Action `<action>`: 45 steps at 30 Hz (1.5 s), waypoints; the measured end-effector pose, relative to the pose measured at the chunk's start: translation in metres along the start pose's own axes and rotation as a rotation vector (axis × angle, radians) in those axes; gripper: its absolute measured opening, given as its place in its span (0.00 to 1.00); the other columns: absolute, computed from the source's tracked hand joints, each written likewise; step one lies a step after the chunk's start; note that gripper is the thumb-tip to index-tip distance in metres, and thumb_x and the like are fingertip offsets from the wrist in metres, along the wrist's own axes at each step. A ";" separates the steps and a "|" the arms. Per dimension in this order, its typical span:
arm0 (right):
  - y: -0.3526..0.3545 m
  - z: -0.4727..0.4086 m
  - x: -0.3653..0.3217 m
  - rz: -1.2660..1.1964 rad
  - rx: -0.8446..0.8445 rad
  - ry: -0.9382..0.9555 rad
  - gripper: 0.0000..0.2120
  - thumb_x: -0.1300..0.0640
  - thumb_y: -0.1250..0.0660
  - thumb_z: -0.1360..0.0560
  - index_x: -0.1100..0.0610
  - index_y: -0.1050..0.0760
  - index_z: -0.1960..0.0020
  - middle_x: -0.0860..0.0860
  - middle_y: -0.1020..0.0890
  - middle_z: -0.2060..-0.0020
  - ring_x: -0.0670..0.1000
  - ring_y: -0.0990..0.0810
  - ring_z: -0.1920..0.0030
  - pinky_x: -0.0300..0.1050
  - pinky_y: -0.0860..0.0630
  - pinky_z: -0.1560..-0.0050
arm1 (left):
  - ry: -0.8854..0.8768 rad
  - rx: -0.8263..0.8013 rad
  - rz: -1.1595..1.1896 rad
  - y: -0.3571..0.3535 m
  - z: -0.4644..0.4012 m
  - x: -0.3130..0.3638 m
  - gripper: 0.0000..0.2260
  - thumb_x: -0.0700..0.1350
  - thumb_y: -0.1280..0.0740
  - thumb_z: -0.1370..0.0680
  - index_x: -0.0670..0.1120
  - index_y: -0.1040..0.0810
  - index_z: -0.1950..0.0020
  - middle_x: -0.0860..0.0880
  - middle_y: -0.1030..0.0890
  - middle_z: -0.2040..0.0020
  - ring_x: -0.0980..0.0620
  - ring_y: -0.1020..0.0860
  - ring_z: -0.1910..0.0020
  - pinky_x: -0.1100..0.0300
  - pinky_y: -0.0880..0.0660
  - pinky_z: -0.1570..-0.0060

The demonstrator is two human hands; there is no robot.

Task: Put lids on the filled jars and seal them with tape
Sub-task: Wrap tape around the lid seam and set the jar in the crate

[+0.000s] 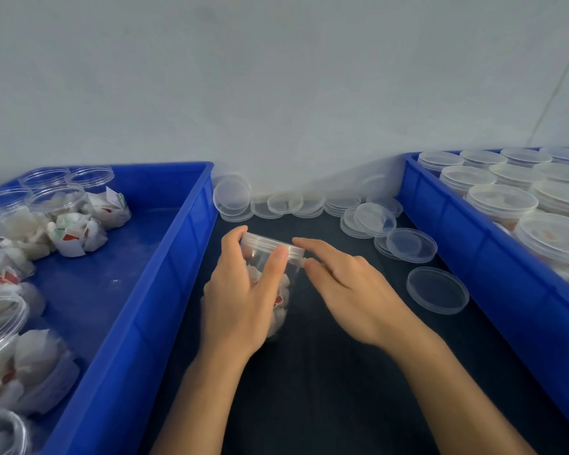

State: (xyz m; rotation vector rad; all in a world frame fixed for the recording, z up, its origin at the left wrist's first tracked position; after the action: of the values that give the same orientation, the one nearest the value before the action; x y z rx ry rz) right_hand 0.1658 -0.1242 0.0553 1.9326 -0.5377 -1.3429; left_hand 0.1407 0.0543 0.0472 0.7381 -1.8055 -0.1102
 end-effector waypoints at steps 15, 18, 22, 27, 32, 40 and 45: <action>0.006 -0.003 0.001 0.091 0.060 0.059 0.20 0.37 0.50 0.15 0.29 0.38 0.24 0.42 0.23 0.68 0.44 0.23 0.60 0.48 0.30 0.55 | 0.102 -0.052 0.437 -0.004 -0.004 -0.019 0.23 0.70 0.31 0.28 0.61 0.23 0.38 0.58 0.15 0.46 0.54 0.16 0.45 0.44 0.20 0.40; 0.003 -0.001 0.001 0.109 0.046 0.060 0.22 0.34 0.53 0.17 0.29 0.38 0.24 0.42 0.25 0.69 0.43 0.24 0.61 0.48 0.31 0.56 | 0.078 -0.095 0.474 -0.007 -0.005 -0.018 0.26 0.68 0.30 0.27 0.54 0.23 0.36 0.57 0.15 0.48 0.56 0.15 0.49 0.58 0.20 0.50; 0.001 -0.001 -0.001 0.099 0.032 0.060 0.21 0.34 0.53 0.18 0.30 0.35 0.27 0.41 0.23 0.67 0.45 0.23 0.59 0.49 0.29 0.56 | 0.072 -0.136 0.456 -0.007 -0.002 -0.017 0.27 0.70 0.32 0.26 0.55 0.23 0.34 0.58 0.15 0.48 0.58 0.16 0.50 0.58 0.22 0.48; 0.002 0.000 0.001 0.041 0.048 0.052 0.17 0.38 0.47 0.15 0.32 0.31 0.28 0.37 0.21 0.66 0.44 0.23 0.60 0.48 0.28 0.56 | 0.026 -0.041 0.105 0.001 0.004 -0.006 0.30 0.75 0.40 0.27 0.62 0.31 0.29 0.63 0.18 0.46 0.65 0.20 0.46 0.60 0.23 0.47; 0.006 0.004 -0.015 0.170 0.122 0.081 0.25 0.34 0.53 0.19 0.36 0.31 0.27 0.37 0.23 0.67 0.45 0.20 0.59 0.47 0.27 0.57 | -0.054 0.089 -0.116 0.011 0.009 0.014 0.32 0.76 0.38 0.28 0.62 0.34 0.29 0.66 0.23 0.45 0.74 0.26 0.45 0.71 0.32 0.58; 0.009 0.006 -0.019 0.162 0.111 0.102 0.22 0.37 0.53 0.17 0.36 0.33 0.26 0.39 0.27 0.69 0.47 0.22 0.61 0.52 0.25 0.54 | 0.014 0.025 0.096 0.011 0.003 -0.003 0.34 0.76 0.39 0.27 0.62 0.34 0.26 0.74 0.23 0.44 0.73 0.23 0.45 0.66 0.29 0.52; 0.009 0.003 -0.018 0.244 0.123 0.113 0.26 0.33 0.57 0.18 0.39 0.32 0.29 0.40 0.20 0.61 0.48 0.19 0.57 0.51 0.24 0.54 | 0.020 0.000 0.189 0.010 0.001 -0.009 0.32 0.74 0.36 0.27 0.61 0.30 0.27 0.73 0.22 0.41 0.68 0.21 0.43 0.61 0.26 0.47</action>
State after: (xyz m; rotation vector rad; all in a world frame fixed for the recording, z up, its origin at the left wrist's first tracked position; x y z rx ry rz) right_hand 0.1571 -0.1193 0.0727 1.9540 -0.7879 -1.0621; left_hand 0.1372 0.0670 0.0438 0.5630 -1.8465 0.0217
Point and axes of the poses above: each hand's wrist, its own z-axis away from the middle knuckle, its own y-axis out of the back of the hand, x = y × z, the point moved 10 cm from there along -z, towards the middle knuckle
